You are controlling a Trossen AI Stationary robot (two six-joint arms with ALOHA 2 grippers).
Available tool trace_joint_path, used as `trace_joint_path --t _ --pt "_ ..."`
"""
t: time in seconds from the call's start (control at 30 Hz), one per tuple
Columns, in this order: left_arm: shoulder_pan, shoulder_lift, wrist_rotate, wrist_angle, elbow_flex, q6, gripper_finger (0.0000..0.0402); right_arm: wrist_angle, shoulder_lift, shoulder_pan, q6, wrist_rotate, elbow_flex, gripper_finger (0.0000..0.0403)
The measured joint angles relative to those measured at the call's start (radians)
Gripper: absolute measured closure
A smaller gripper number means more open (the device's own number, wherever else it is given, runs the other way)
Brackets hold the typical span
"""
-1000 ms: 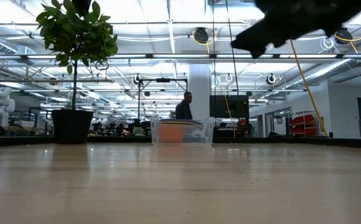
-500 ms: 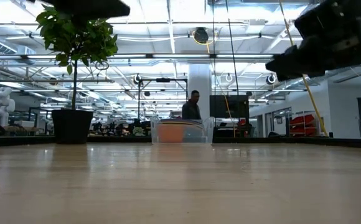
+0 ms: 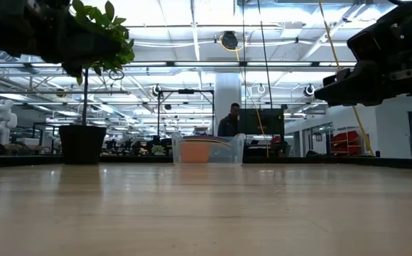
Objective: Nest measuring cups in basket
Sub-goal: Return to Home Position
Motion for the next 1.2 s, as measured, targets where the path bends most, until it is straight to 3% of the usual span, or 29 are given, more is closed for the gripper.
trace_joint_path --t 0.47,0.9,1.2 --pt "0.0 0.001 -0.004 0.249 -0.215 0.01 0.0398 -0.12 -0.172 -0.008 -0.015 0.006 -0.002 0.0403" --pt "0.0 -0.007 -0.001 0.257 -0.215 0.091 0.0393 -0.461 -0.533 -0.008 -0.013 0.006 -0.003 0.0403" --pt "-0.012 -0.201 -0.001 0.198 -0.215 0.221 0.0392 -0.684 -0.768 -0.008 -0.015 0.007 -0.004 0.0403"
